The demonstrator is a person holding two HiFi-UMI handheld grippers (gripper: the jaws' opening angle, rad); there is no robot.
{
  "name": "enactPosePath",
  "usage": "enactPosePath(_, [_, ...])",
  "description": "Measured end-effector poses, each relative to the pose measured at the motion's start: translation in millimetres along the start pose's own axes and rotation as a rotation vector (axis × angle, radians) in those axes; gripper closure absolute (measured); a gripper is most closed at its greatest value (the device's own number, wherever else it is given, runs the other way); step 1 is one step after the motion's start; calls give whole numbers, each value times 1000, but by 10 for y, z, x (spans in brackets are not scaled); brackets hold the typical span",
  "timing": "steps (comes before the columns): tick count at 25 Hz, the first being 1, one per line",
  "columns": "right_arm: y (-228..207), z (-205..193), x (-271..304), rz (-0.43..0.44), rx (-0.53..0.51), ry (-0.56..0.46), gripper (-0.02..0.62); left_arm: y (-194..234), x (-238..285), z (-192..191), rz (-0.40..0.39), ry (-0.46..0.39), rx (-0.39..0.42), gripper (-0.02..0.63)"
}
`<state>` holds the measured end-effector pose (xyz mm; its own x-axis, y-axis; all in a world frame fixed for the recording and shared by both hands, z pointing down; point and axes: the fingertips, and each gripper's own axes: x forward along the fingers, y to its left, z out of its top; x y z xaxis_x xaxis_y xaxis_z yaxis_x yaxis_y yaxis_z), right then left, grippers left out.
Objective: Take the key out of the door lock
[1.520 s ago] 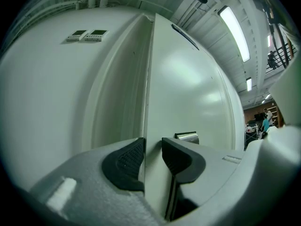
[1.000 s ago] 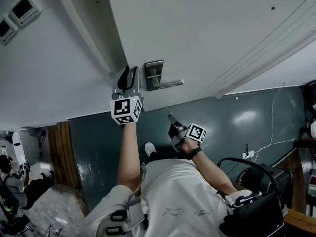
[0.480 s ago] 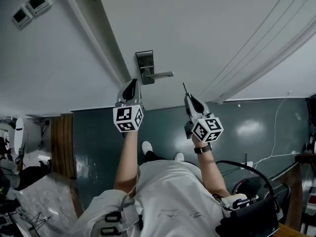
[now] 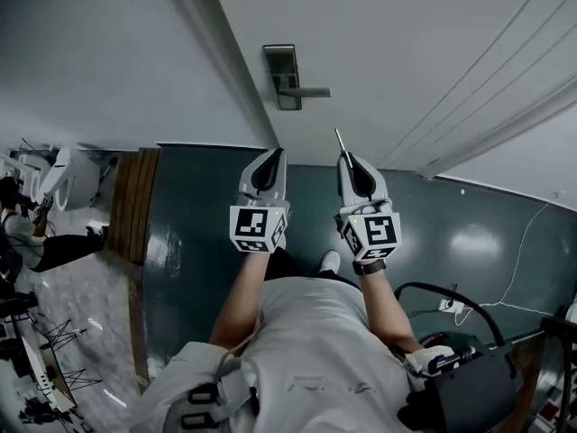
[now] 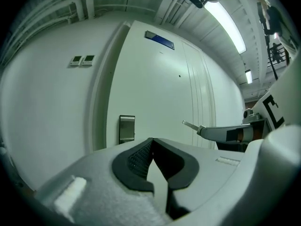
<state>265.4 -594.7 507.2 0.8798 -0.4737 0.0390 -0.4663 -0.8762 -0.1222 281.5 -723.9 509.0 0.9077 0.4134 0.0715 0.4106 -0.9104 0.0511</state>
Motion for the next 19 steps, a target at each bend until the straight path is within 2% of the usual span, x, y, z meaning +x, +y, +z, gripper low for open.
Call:
enactPosePath(3, [76,14,-168,-14,4,-6,571,-199,-39,49,-56,-23,32,604])
enactPosePath(5, [30,121,-163,-35,-27,-30,571,-302,38,98,-103,-40,61,606])
enactPosePath(10, [-56,422,-216,-66,-75,-82,571,-487,77,217,-178,-61,77,604])
enactPosePath(14, [15,409,-235,-114,-54,-87,569,-490,-18,339,-189,-106,91,604])
enactPosePath(19, [89,287,-186,-115,-36,-55,571,-536,-48,330,-197,-113,94,604])
